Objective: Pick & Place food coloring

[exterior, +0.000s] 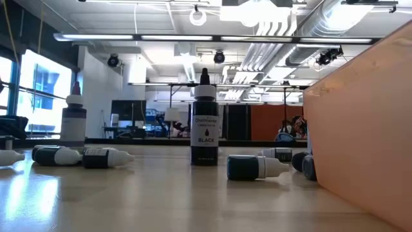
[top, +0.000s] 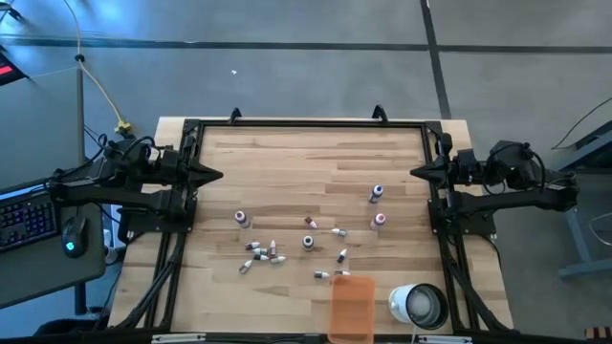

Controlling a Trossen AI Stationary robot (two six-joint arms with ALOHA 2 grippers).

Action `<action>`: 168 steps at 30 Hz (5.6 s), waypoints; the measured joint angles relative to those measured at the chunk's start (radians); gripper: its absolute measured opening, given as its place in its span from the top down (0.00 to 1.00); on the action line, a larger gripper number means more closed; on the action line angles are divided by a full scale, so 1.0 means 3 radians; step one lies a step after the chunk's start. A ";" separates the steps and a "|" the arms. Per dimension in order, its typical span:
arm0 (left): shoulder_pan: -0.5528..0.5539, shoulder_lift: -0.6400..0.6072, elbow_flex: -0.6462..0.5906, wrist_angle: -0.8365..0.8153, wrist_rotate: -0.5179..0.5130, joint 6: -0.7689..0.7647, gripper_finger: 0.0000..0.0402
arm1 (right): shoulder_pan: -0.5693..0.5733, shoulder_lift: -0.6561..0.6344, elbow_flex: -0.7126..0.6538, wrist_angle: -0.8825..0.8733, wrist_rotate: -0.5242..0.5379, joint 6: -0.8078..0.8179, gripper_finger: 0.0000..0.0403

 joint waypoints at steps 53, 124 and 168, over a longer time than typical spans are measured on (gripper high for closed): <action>-0.0001 0.0000 0.0000 -0.0001 0.0000 -0.0001 1.00 | 0.0000 0.0000 0.0000 0.0000 0.0000 0.0000 1.00; 0.0000 0.0139 0.0000 -0.0321 -0.0065 0.0075 1.00 | 0.0000 0.0076 0.0000 0.0687 0.0506 -0.0597 1.00; 0.0000 0.0534 -0.0001 -0.0715 -0.0580 0.0063 0.73 | -0.0315 0.2295 -0.0005 -0.1225 0.1037 0.1308 0.74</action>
